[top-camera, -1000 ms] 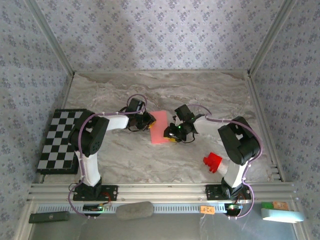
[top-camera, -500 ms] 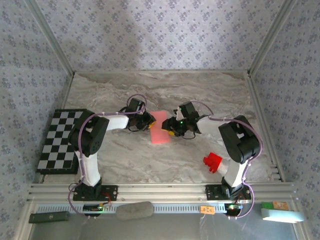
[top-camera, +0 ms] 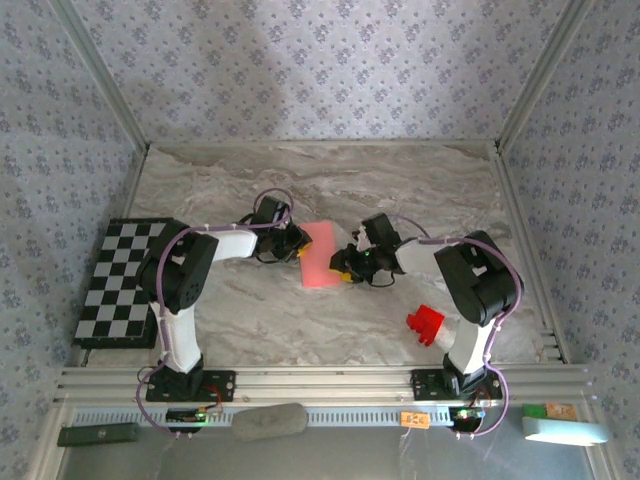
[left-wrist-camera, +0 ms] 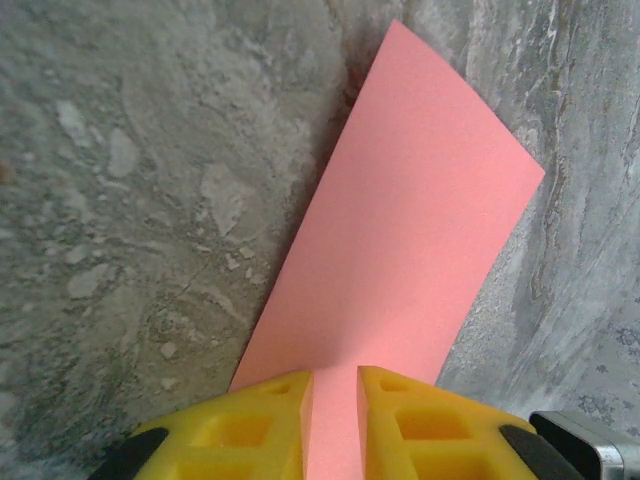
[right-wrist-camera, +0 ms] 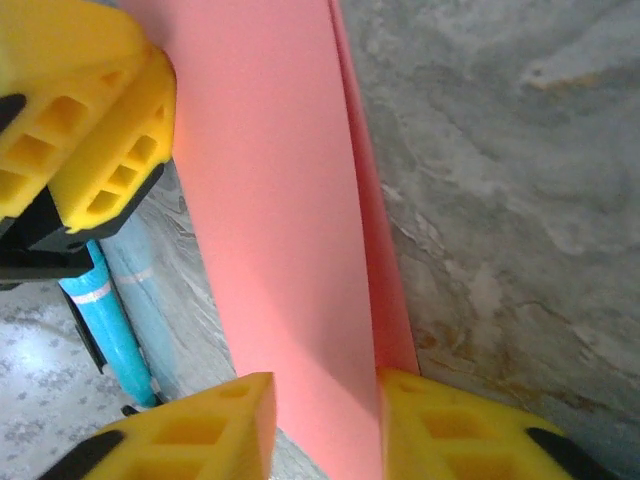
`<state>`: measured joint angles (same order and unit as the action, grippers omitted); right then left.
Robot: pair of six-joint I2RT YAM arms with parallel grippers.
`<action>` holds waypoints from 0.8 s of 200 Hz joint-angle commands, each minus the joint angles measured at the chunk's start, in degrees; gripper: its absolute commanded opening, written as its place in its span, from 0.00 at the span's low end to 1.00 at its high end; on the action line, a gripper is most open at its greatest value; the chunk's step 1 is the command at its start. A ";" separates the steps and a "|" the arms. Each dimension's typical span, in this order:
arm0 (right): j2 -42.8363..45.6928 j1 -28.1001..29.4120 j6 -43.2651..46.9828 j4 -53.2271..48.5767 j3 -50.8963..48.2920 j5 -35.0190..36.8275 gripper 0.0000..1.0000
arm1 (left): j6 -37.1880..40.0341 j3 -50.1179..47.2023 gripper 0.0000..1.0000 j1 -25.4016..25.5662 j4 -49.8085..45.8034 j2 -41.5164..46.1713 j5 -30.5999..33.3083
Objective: Fold a paper plane with a square sheet of paper (pick it up from the middle)
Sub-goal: Fold the triangle a second time at the center of the table.
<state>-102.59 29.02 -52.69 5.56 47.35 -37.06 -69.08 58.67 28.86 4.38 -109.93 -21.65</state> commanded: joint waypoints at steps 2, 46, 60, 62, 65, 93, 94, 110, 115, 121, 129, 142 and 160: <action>1.60 0.08 -2.42 -1.04 -1.16 -0.34 0.26 | 0.43 -1.01 0.20 -0.28 -4.82 -2.22 1.26; 2.18 -0.02 -3.16 0.10 -2.03 0.76 0.21 | 0.35 -0.49 0.20 -0.06 -4.65 -2.33 1.17; 2.55 -0.02 -3.21 -0.41 -2.13 1.08 0.20 | 0.32 -0.49 0.20 -0.08 -4.65 -2.30 1.17; 2.65 -0.01 -3.12 -0.49 -2.12 1.17 0.20 | 0.30 -0.49 0.20 -0.04 -4.65 -2.31 1.17; 2.80 -0.02 -3.12 -0.57 -2.19 1.27 0.20 | 0.32 -0.48 0.20 -0.08 -4.65 -2.31 1.17; 3.58 -0.14 -2.79 -1.66 -2.40 1.81 0.14 | 0.33 -0.40 0.20 -0.03 -4.14 -2.08 0.61; 3.56 -0.12 -2.74 -1.72 -2.42 1.81 0.13 | 0.34 -0.45 0.20 -0.03 -4.04 -2.06 0.54; 3.71 -0.11 -2.52 -2.52 -2.27 2.23 0.08 | 0.60 -0.36 0.20 -0.08 -2.34 -1.37 -0.56; 3.71 -0.17 -2.39 -2.87 -2.17 2.28 0.07 | 0.86 -0.27 0.20 -0.04 -1.64 -1.06 -1.01; 3.70 -0.19 -2.10 -3.48 -1.85 2.28 0.05 | 1.11 -0.07 0.21 -0.04 -0.71 -0.56 -1.78; 3.78 -0.19 -1.55 -4.96 -1.42 2.42 0.04 | 1.71 0.22 0.23 -0.08 0.57 0.26 -2.75; 3.87 -0.30 0.22 -8.56 -0.19 3.04 0.03 | 3.20 0.82 0.27 -0.19 1.35 1.97 -3.54; 4.34 -0.69 3.14 -14.04 1.13 4.00 0.02 | 6.30 1.58 0.33 -0.48 0.54 3.85 -3.88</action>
<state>-100.12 28.95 -53.67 0.86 46.41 -34.89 -67.20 58.72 28.86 5.63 -109.62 -24.10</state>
